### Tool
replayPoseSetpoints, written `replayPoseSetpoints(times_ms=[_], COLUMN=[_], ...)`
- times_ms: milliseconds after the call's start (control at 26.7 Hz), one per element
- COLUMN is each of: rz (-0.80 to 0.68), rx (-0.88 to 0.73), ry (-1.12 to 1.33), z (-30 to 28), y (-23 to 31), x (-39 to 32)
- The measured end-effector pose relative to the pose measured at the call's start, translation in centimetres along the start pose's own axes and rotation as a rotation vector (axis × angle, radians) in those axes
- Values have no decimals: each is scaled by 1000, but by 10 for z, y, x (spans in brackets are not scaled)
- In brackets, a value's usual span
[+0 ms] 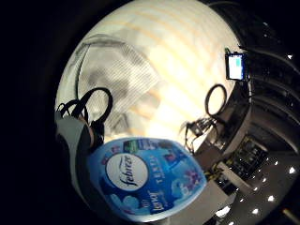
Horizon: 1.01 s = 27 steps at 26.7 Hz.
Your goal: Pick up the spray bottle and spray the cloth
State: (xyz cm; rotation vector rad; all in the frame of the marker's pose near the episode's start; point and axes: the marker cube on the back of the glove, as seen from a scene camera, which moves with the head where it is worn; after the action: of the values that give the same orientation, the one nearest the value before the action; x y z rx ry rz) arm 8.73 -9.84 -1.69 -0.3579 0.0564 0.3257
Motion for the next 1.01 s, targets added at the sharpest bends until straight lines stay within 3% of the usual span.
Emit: replayPoseSetpoints(times_ms=[225,450,749,1012], rz=[-46,-214,-536,-704], rx=[22,152,567,636], ry=[-67,-301,-896,-1337], z=[19,-7,-72,-80], y=[-9,9,38,23], x=[-14,-48,-121,-219])
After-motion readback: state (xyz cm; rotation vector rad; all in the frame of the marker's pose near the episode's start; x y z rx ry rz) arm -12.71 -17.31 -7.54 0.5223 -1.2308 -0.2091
